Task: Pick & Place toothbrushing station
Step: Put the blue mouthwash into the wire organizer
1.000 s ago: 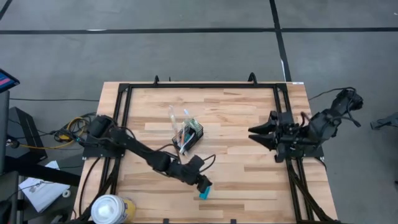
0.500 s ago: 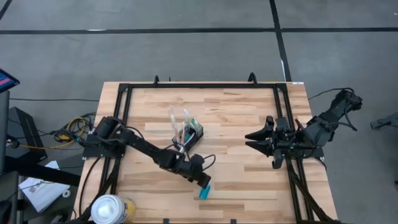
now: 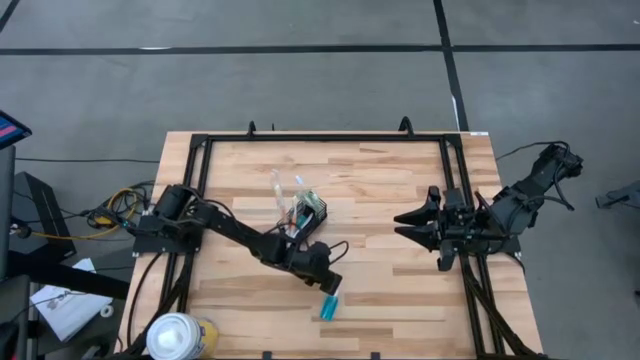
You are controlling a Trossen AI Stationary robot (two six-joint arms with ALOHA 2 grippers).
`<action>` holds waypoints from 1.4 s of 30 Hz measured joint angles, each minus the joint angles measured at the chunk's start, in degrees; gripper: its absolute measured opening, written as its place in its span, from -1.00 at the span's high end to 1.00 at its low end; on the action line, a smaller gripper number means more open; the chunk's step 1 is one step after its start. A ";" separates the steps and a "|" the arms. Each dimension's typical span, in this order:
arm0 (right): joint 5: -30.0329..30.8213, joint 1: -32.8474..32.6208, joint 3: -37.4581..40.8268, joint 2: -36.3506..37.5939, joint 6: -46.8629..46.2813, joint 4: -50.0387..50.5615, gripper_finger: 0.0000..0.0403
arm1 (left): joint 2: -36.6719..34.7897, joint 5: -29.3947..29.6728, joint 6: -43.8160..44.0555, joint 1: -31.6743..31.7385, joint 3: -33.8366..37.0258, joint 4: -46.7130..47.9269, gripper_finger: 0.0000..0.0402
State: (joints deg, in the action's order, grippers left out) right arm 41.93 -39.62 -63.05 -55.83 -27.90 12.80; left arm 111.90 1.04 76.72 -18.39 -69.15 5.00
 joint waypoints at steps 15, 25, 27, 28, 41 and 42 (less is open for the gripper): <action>0.09 0.76 0.00 0.02 0.90 -1.44 0.40 | 16.67 -14.53 -1.83 -1.65 -15.58 -0.24 0.09; -0.01 0.79 0.00 0.10 2.73 -0.95 0.40 | 16.34 -14.15 -3.76 -2.69 -15.41 1.51 0.09; -1.51 0.79 0.00 0.60 -0.33 2.41 0.40 | 15.05 -11.39 -5.26 -2.72 -15.16 2.46 0.08; -2.79 0.79 -0.04 0.77 -3.50 5.49 0.40 | 14.04 -9.12 -6.71 -2.39 -14.99 4.00 0.08; -17.51 -4.65 -0.08 -12.93 -27.24 17.03 0.40 | -14.13 18.43 -23.58 4.66 -10.60 16.43 0.08; -18.32 -4.56 0.07 -15.49 -28.59 18.02 0.40 | -16.69 20.80 -23.94 5.06 -9.95 16.16 0.08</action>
State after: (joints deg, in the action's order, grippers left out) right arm 23.61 -44.18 -62.97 -71.33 -56.49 30.81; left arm 95.21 21.84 52.78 -13.33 -79.10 21.16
